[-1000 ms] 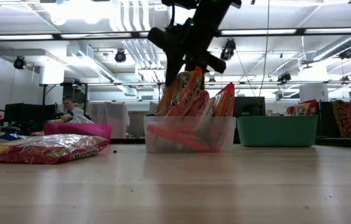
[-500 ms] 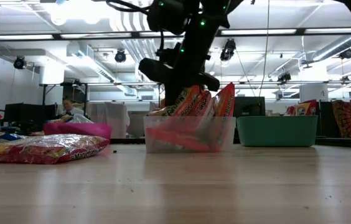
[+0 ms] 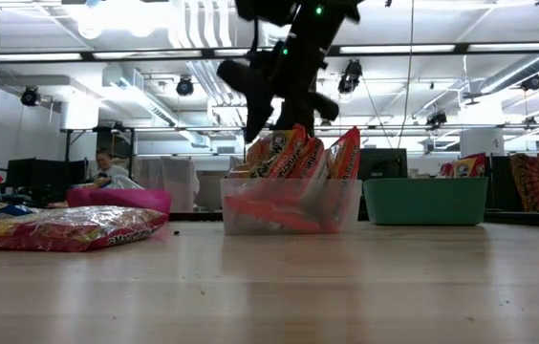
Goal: Sort Maruchan noodles
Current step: Put the orange noodle pack into the transparent bin
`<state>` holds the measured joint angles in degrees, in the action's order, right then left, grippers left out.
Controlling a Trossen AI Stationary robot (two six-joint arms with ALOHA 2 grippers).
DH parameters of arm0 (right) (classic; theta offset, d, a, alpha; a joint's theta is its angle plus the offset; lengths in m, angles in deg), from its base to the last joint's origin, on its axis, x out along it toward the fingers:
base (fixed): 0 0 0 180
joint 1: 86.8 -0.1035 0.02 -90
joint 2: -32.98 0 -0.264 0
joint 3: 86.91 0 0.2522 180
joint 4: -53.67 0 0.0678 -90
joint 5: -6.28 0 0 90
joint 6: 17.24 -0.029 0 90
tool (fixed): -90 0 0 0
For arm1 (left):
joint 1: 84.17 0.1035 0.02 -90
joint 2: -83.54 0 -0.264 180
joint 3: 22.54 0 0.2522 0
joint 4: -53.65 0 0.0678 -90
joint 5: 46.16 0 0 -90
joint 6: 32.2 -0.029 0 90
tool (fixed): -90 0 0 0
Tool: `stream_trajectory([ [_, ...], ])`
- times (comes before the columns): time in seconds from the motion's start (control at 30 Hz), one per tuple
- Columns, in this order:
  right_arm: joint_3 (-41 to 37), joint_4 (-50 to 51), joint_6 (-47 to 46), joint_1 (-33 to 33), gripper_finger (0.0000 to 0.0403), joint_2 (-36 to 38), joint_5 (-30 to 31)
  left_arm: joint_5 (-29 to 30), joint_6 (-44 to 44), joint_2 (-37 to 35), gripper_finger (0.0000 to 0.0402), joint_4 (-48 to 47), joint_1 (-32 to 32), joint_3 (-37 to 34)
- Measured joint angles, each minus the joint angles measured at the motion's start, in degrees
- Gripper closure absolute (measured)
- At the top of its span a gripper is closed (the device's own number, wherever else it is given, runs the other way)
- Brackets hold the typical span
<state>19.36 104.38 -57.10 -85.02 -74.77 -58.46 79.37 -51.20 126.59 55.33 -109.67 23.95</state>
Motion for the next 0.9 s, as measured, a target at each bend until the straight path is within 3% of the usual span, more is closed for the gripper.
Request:
stream_trajectory([
  [0.17, 0.0, 0.0, 0.0, 0.0, 0.0228, 1.0, 2.1, 0.0, 0.0, 0.0, 0.0350, 0.0, 0.0, 0.0],
  [0.6, 0.0, 0.4, 0.6, 0.0, 0.0341, -2.7, 4.9, 0.0, 0.0, 0.0, 0.0350, 0.0, 0.0, 0.0],
  [0.9, -0.1, 3.1, 3.9, -4.2, 0.0344, 2.3, 7.4, 0.0, 6.5, 0.0, 0.0350, -0.1, 0.0, -0.8],
])
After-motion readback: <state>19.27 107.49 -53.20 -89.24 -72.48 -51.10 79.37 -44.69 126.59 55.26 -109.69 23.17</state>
